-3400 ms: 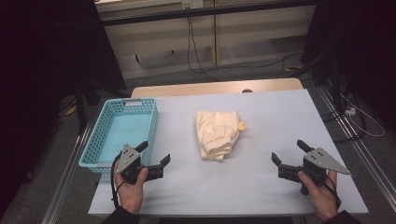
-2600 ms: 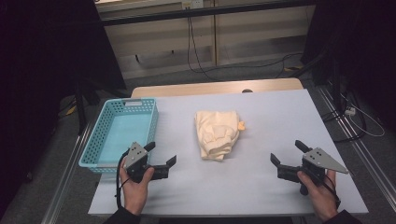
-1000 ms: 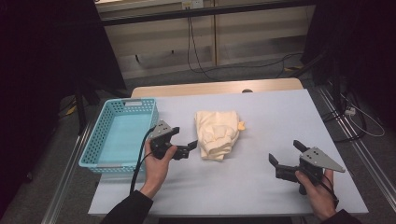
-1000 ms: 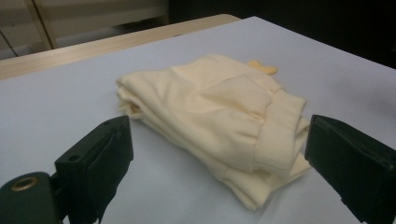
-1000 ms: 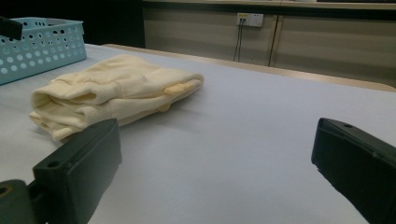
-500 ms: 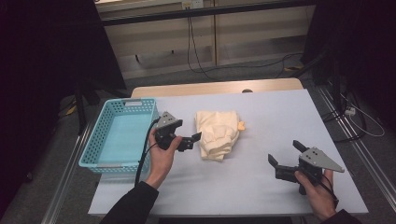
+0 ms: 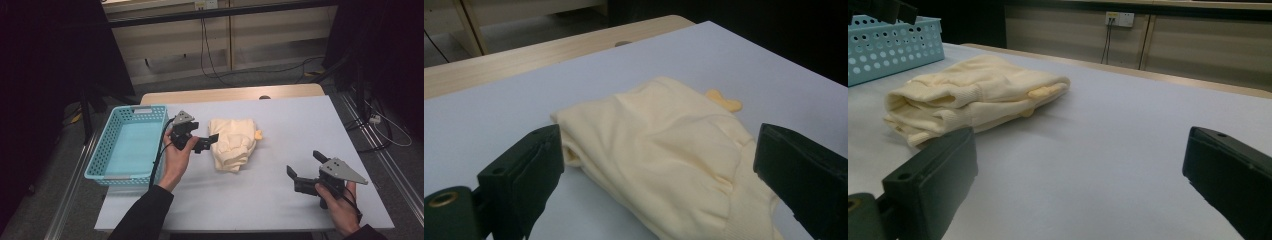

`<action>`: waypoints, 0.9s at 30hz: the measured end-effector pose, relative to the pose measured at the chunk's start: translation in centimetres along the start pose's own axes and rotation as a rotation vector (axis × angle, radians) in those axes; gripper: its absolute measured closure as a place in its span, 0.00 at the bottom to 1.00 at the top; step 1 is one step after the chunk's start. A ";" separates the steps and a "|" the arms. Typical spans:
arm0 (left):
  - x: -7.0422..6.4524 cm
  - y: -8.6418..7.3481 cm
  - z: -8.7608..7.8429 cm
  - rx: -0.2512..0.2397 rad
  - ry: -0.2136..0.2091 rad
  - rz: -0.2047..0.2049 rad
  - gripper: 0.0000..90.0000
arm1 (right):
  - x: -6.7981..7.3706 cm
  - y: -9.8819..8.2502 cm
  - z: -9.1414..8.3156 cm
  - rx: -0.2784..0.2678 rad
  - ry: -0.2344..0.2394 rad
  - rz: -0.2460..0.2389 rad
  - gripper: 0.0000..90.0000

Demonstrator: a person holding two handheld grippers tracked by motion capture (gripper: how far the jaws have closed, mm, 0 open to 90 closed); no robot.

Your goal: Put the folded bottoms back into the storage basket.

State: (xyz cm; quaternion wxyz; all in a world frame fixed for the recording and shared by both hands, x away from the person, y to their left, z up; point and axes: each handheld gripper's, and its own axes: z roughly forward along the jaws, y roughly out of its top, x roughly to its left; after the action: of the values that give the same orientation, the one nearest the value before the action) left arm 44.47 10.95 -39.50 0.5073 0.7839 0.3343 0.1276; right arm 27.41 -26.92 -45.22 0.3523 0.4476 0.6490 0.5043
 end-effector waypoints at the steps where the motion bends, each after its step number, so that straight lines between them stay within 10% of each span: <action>1: 0.1 0.1 0.1 -0.008 0.009 0.008 0.07 | 0.0 0.0 0.0 0.001 0.001 0.002 0.01; 11: 0.2 0.8 2.1 0.053 0.005 0.019 0.07 | 0.1 0.0 0.1 0.002 0.003 0.000 0.01; 27: 1.6 0.3 4.4 0.122 0.020 -0.073 0.10 | 0.1 0.0 0.1 0.001 0.000 0.001 0.01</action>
State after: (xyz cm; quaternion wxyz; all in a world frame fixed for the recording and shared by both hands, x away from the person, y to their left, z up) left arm 48.12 8.83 -41.47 0.4594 0.7995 0.3748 0.0963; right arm 27.43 -26.84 -45.25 0.3519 0.4481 0.6490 0.5041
